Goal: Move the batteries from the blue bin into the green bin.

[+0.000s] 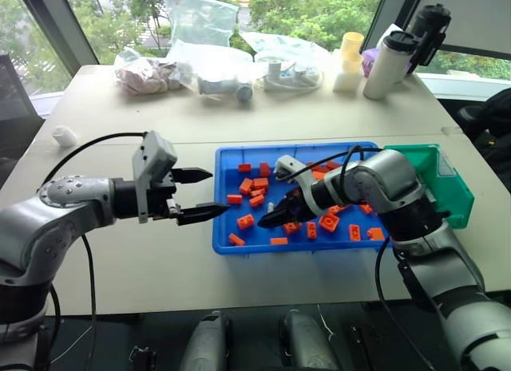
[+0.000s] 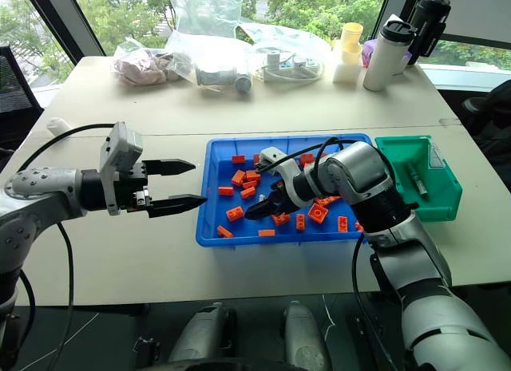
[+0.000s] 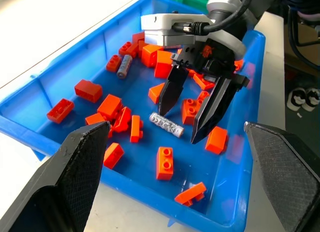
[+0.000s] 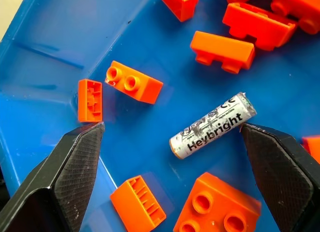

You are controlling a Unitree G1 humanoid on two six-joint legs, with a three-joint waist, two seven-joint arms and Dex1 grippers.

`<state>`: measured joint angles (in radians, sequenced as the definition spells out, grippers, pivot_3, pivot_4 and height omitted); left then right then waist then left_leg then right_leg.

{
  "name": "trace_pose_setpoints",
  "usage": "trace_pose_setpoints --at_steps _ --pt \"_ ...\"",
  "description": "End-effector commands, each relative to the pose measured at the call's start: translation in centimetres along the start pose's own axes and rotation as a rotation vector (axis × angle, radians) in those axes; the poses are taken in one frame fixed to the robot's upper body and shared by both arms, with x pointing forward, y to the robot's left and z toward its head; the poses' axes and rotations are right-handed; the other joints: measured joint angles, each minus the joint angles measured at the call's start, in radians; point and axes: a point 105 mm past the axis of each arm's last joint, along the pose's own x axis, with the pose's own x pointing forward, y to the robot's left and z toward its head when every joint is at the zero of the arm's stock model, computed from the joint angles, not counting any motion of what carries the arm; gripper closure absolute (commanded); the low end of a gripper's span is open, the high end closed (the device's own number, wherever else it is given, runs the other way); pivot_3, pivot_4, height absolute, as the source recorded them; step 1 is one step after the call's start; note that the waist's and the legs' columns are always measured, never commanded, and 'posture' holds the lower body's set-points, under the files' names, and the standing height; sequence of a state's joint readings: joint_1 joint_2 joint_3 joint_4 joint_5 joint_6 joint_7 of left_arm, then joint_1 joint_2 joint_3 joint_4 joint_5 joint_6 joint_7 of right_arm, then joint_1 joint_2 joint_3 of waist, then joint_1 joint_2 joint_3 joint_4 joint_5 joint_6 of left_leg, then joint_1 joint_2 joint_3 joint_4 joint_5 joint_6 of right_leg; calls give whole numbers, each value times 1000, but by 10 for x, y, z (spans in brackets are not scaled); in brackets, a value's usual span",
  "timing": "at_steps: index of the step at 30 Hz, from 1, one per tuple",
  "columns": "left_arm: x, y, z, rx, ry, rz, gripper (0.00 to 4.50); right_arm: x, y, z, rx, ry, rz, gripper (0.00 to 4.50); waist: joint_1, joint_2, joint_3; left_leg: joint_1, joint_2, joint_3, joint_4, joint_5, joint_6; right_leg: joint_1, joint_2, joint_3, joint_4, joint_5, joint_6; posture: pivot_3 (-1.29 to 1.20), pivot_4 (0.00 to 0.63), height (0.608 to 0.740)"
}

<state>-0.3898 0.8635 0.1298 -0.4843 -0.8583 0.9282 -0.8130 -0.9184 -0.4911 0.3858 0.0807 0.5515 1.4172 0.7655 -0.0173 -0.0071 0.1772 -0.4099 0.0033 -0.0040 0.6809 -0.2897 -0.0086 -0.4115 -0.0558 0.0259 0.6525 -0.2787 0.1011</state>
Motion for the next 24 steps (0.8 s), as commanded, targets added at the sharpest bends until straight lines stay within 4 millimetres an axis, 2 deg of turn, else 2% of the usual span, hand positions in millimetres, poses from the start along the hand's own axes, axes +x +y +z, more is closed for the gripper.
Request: trace_pose_setpoints --at_steps 1,3,4,5,10,11,12,18,21,24 --pt "0 -2 6 36 -9 6 0 7 -8 -3 -46 29 -60 45 0 0 0 0 0 0 0 0 0 0 0 0 0 0 0 0 150 740" --pt "-1 -2 6 36 -9 12 0 10 -15 -7 -135 50 -117 541 0 0 -1 1 0 0 0 0 0 1 0 0 0 0 0 0 150 740" --pt "-1 -2 6 35 -10 14 0 11 -16 -10 -169 59 -120 1034 0 0 -1 1 0 0 0 0 0 1 0 0 0 0 0 0 150 740" --pt "-2 -2 6 35 -10 16 0 12 -15 -13 -193 71 -116 1287 0 0 -1 1 0 0 0 0 0 1 0 0 0 0 0 0 150 740" --pt "-1 1 7 34 -16 29 0 15 -15 -25 -301 91 -143 3954 2 -1 -1 1 -1 0 0 0 0 2 -1 0 0 0 0 0 150 740" --pt "0 1 7 34 -17 28 0 14 -16 -24 -304 83 -152 4337 2 -1 -1 2 -1 -1 0 0 0 2 -1 0 0 0 0 0 150 740" --pt "0 1 7 34 -18 28 0 14 -16 -24 -303 74 -158 4471 2 -1 -1 2 -1 -1 0 0 0 2 -1 0 0 0 0 0 150 740" --pt "3 4 8 38 -20 19 0 4 -21 -17 -295 14 -184 4471 3 -1 -1 2 -1 -1 0 0 0 2 -1 0 0 0 0 0 150 740" --pt "5 4 9 42 -23 15 0 -4 -22 -5 -329 -44 -203 4471 4 -1 -1 2 -2 -1 0 0 0 2 -1 0 0 0 0 0 150 740" --pt "4 6 9 49 -18 21 0 -26 -20 20 -328 -164 -213 4471 3 0 -1 1 -2 -1 0 0 0 2 -2 0 0 0 0 0 150 740"
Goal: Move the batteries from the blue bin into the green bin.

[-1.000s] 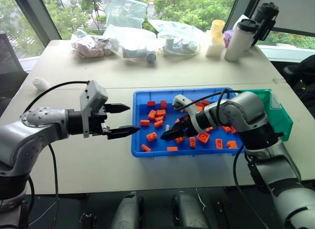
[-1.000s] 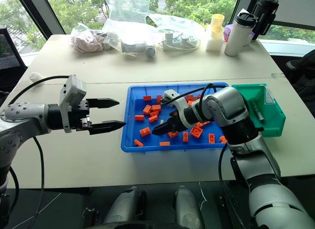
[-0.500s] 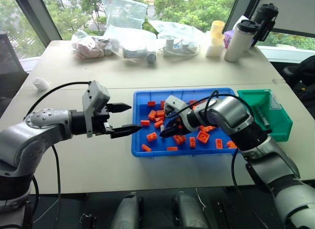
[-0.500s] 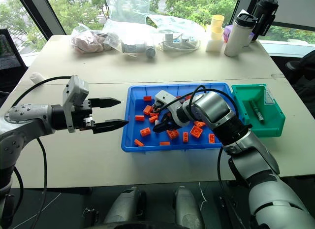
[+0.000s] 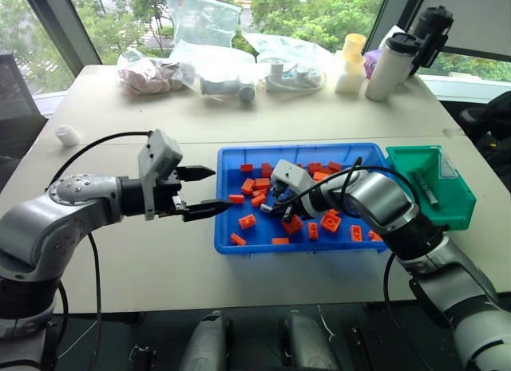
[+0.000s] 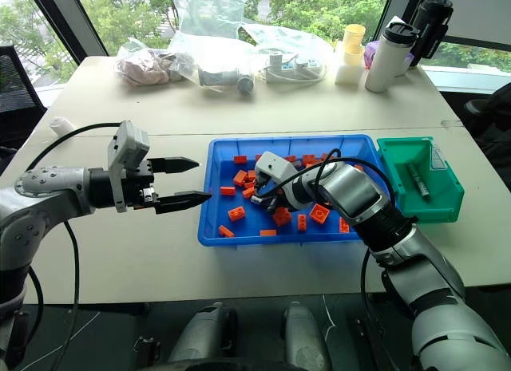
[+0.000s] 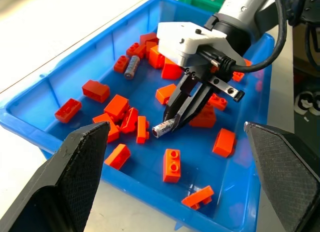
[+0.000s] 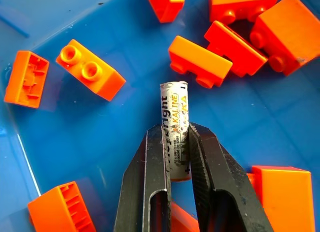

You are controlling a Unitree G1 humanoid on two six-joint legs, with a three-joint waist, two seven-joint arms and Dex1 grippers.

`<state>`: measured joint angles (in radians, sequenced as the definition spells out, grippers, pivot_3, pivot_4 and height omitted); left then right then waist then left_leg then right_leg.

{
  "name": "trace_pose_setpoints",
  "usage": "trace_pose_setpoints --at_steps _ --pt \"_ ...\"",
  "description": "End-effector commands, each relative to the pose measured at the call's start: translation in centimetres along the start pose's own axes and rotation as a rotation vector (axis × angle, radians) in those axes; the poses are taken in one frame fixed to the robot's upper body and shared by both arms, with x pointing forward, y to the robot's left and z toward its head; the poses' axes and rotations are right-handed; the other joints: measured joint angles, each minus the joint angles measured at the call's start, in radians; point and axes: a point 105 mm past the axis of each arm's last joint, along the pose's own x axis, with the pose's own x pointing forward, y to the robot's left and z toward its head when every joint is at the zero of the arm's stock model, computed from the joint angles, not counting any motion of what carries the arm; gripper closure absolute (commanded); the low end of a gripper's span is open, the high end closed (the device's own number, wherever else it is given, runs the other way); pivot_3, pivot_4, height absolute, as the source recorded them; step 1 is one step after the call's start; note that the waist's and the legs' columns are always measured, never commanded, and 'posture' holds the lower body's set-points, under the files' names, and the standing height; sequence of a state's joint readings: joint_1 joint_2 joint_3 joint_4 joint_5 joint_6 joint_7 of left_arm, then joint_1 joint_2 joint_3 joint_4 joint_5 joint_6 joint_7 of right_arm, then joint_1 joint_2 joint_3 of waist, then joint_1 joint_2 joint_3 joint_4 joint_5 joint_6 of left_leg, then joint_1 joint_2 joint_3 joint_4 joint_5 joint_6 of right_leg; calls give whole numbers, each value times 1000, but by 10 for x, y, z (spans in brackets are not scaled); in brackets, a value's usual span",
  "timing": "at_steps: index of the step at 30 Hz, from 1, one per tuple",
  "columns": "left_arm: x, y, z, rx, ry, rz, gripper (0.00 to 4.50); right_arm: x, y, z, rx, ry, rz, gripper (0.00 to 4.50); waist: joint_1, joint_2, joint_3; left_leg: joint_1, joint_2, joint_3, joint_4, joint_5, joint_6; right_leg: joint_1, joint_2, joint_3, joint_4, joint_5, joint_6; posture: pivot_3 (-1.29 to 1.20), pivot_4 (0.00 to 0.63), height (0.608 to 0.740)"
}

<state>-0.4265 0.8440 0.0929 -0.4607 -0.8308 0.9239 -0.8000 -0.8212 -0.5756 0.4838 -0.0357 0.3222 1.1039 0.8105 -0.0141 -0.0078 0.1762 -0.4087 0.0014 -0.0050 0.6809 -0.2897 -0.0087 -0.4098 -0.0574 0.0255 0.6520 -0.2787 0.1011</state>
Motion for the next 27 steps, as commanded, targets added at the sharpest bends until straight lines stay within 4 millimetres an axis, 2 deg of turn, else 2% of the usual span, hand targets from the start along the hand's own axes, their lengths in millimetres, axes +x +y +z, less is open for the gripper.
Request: trace_pose_setpoints --at_steps 1,5,8,10,13,15,17,18,20,21,27 --pt "-4 2 8 41 -21 13 0 -31 -15 32 -25 -146 -71 4471 0 1 0 0 0 0 0 0 0 0 0 0 0 0 0 0 150 740" --pt "-8 2 11 36 -30 10 0 -72 -17 48 -13 -264 -85 4471 2 1 1 -1 0 0 0 0 0 -1 0 0 0 0 0 0 150 740" --pt "4 0 16 52 -62 -30 0 -131 -47 62 45 -454 -273 4471 4 1 1 -1 0 0 -1 0 0 0 -1 0 -1 0 0 0 150 740" --pt "18 -4 20 69 -89 -76 0 -160 -63 58 91 -521 -392 4471 13 1 1 -1 -1 -1 -1 0 0 0 -2 -1 -1 0 0 0 150 740" --pt "39 -8 20 107 -85 -140 0 -184 -87 23 144 -476 -602 4471 23 0 1 -1 -3 0 -1 0 0 1 -3 -1 -2 0 0 0 150 740" --pt "50 -9 10 165 -20 -181 0 -194 -99 -12 89 -365 -758 4471 26 -1 0 -1 -4 0 -1 0 0 2 -3 -1 -3 0 0 0 150 740" --pt "56 -7 1 216 27 -192 0 -197 -101 -31 59 -307 -810 4471 25 0 1 -1 -5 0 -1 0 1 2 -3 -1 -3 0 0 0 150 740" --pt "60 -4 -1 237 37 -193 0 -197 -103 -47 88 -278 -832 4471 21 2 1 -1 -5 3 -1 0 1 1 -3 0 -3 0 0 0 150 740" --pt "71 -3 5 244 1 -219 0 -196 -103 -79 166 -249 -861 4471 18 2 1 -1 -5 4 -1 0 1 1 -2 1 -3 0 1 0 150 740" --pt "75 -3 8 249 -17 -230 0 -198 -104 -89 175 -238 -884 4471 19 2 1 -1 -4 4 0 0 1 1 -1 1 -3 0 1 0 150 740" --pt "77 0 12 254 -42 -236 0 -216 -115 -100 258 -305 -1025 4471 3 2 1 0 -3 2 0 0 1 1 1 1 -1 0 1 0 150 740"
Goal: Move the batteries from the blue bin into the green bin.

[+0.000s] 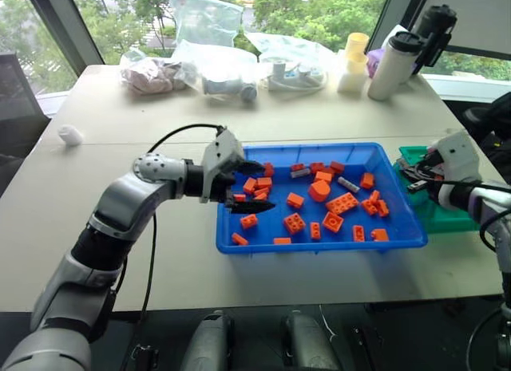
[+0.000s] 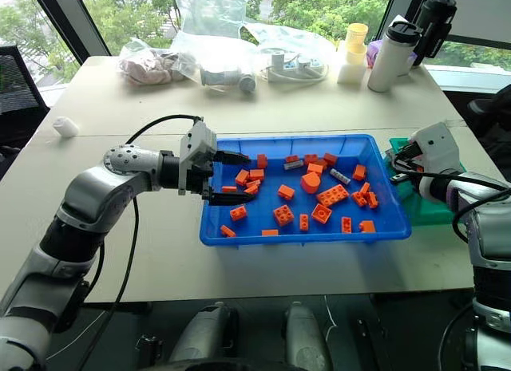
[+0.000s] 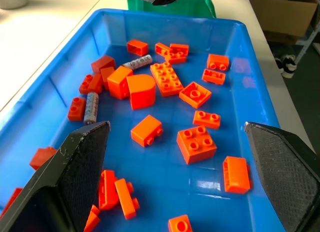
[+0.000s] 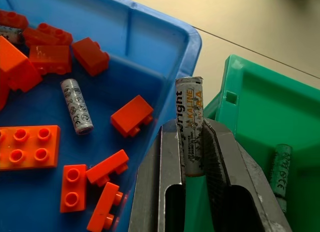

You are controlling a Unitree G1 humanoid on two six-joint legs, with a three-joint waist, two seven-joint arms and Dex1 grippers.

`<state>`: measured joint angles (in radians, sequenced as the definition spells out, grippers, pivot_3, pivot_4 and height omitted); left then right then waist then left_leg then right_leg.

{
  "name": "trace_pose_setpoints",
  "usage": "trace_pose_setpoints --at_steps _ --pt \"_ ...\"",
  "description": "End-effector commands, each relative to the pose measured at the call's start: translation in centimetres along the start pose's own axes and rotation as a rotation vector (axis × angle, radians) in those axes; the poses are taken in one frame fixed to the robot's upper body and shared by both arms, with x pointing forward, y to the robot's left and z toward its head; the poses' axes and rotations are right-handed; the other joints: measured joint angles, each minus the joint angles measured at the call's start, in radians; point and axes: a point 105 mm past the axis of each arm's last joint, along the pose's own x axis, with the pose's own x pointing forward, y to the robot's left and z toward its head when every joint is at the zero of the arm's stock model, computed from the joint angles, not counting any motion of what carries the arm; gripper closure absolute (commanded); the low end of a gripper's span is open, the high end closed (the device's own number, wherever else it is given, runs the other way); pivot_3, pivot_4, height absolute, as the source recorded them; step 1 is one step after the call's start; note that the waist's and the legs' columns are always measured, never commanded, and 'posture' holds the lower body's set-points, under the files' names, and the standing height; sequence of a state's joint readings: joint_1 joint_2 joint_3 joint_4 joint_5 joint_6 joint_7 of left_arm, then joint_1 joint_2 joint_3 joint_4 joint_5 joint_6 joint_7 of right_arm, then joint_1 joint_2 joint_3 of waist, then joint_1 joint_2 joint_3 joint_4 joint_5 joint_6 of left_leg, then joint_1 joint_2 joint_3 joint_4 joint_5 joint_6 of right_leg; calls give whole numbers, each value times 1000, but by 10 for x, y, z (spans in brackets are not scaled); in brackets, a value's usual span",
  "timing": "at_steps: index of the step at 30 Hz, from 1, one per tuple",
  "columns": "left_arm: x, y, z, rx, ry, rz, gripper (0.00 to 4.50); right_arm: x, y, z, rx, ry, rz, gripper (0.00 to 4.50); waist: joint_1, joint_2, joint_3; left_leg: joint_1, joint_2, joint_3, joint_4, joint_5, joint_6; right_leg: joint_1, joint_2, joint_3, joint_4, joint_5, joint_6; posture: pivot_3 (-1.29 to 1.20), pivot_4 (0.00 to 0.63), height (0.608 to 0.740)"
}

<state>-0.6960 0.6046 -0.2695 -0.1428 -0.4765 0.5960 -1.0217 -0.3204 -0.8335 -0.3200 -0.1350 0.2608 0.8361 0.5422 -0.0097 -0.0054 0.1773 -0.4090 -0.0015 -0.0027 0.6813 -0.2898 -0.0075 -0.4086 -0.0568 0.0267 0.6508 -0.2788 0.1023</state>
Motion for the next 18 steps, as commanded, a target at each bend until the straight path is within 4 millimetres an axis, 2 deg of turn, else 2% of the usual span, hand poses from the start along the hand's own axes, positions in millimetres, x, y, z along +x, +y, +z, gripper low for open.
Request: trace_pose_setpoints --at_steps 1,5,7,13,15,18 --pt "-5 3 7 31 -24 10 0 -9 -27 11 24 -57 -142 4471 -2 0 0 0 0 0 0 0 0 0 0 0 0 0 0 0 150 740" --pt "-10 1 6 10 -29 14 0 -11 -29 22 143 -135 -125 4471 -1 0 0 0 0 0 0 0 0 0 0 0 0 0 0 0 150 740" --pt "-12 0 4 0 -29 18 0 -10 -22 34 210 -198 -66 4471 -3 0 0 0 0 0 0 0 0 0 0 0 0 0 0 0 150 740" --pt "-15 0 4 -10 -33 33 0 -13 -14 47 249 -246 -7 4471 0 0 0 0 1 -1 0 0 0 0 0 0 0 0 0 0 150 740" --pt "-19 2 6 -19 -43 43 0 -15 -18 48 257 -247 -22 4471 0 0 0 0 0 -1 0 0 0 1 0 0 0 0 0 0 150 740" --pt "-26 6 9 -17 -41 58 0 -21 -40 40 246 -199 -110 4471 0 0 0 0 0 -1 0 0 0 0 0 -1 0 0 0 0 150 740"
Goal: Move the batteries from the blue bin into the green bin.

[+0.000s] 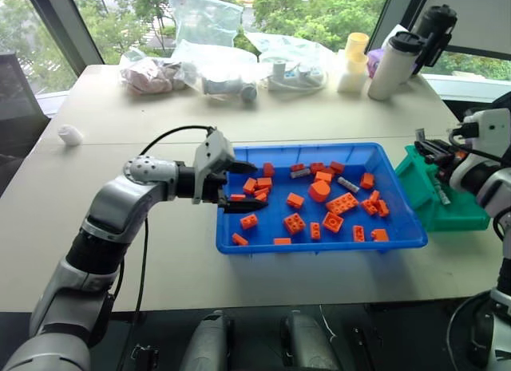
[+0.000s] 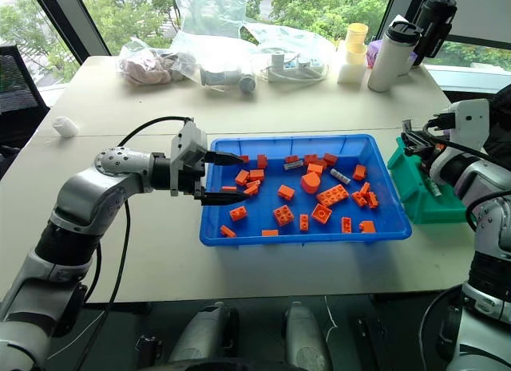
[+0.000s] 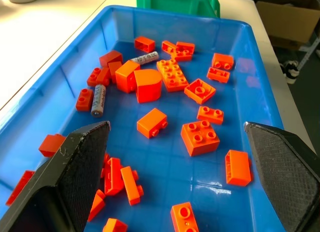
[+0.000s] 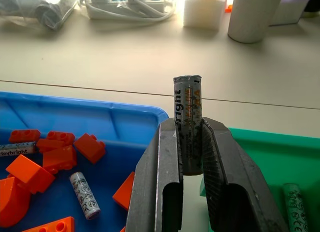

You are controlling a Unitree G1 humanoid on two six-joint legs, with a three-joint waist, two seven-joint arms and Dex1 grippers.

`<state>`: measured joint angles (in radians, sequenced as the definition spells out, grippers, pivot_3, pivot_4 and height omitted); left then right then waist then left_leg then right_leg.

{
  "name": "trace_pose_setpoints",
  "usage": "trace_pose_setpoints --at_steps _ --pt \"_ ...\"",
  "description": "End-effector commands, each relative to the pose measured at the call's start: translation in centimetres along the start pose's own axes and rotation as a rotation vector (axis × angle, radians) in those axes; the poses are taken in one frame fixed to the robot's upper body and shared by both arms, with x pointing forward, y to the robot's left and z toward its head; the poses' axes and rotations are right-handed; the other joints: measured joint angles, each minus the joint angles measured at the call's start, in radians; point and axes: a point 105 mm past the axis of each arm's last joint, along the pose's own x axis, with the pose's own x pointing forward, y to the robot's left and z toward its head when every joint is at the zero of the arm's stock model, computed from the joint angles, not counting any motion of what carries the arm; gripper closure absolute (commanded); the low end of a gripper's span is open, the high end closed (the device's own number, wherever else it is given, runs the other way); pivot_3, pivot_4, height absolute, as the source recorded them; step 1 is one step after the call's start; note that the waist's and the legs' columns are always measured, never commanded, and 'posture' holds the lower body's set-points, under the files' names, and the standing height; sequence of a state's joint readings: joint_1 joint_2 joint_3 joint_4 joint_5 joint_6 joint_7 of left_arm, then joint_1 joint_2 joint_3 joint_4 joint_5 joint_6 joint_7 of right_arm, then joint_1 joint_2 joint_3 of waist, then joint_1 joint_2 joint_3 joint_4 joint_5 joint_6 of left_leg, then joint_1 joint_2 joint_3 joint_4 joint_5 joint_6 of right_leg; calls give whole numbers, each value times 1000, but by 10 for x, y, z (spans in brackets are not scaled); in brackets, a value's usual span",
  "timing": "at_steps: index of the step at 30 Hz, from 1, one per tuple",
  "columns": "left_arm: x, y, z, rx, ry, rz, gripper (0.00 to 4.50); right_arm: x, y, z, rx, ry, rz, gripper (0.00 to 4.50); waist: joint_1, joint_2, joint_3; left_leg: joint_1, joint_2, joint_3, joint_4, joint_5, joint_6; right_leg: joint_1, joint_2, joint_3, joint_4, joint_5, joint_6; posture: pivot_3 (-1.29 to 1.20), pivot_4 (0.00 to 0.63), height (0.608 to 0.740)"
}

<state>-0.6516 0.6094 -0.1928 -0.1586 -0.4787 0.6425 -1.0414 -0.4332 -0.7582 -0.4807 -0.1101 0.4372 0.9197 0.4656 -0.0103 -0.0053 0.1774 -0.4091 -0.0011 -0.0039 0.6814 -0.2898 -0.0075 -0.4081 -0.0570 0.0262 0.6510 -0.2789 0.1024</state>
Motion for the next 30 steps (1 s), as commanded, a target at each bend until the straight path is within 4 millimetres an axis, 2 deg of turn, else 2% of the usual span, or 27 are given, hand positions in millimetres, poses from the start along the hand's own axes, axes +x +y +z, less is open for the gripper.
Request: trace_pose_setpoints --at_steps 1,4,7,11,14,16,19,20,22,23,27,30 --pt "-14 3 15 39 -28 24 0 -15 -31 14 -40 -11 -127 4471 0 0 0 0 0 0 0 0 0 0 0 0 0 0 0 0 150 740" --pt "-17 4 20 46 -32 26 0 -20 -49 3 -67 62 -198 4471 1 0 0 0 0 0 0 0 0 0 0 0 0 0 0 0 150 740" --pt "-18 5 24 50 -40 27 0 -21 -58 -5 -79 111 -220 4471 -1 0 0 0 0 0 0 0 0 0 0 0 0 0 0 0 150 740" --pt "-19 7 28 61 -50 35 0 -18 -62 -16 -54 163 -215 2493 -4 0 0 0 0 0 0 0 0 0 1 0 0 0 0 0 150 740" --pt "-21 10 28 65 -46 50 0 -17 -67 -11 -88 158 -239 915 -4 1 0 0 0 1 0 0 0 0 1 0 0 0 0 0 150 740" --pt "-23 12 29 66 -46 65 0 -17 -69 -4 -119 136 -247 41 -3 1 0 0 0 1 0 0 0 0 1 0 0 0 0 0 150 740" --pt "-29 19 30 56 -55 97 0 -12 -59 24 -191 39 -214 41 -5 1 0 0 0 1 0 0 0 0 1 0 0 0 0 0 150 740" --pt "-33 22 30 51 -57 113 0 -7 -42 36 -187 -7 -131 41 -5 1 0 1 0 1 0 0 0 0 1 0 0 0 0 0 150 740" --pt "-45 30 33 36 -66 150 0 6 8 57 -165 -88 95 41 -13 1 0 1 1 1 0 0 0 0 1 0 0 0 0 0 150 740" --pt "-47 32 33 33 -69 158 0 8 20 62 -161 -104 150 41 -17 1 0 1 2 1 0 0 0 -1 2 1 1 0 0 0 150 740" --pt "-62 33 37 25 -51 166 0 28 88 48 -169 -60 454 41 -9 1 0 1 6 0 0 0 0 -1 7 1 1 0 0 0 150 740" --pt "-70 31 37 23 -24 166 0 39 115 24 -226 19 601 41 3 1 0 0 6 -1 0 0 0 -1 7 0 0 0 0 0 150 740"
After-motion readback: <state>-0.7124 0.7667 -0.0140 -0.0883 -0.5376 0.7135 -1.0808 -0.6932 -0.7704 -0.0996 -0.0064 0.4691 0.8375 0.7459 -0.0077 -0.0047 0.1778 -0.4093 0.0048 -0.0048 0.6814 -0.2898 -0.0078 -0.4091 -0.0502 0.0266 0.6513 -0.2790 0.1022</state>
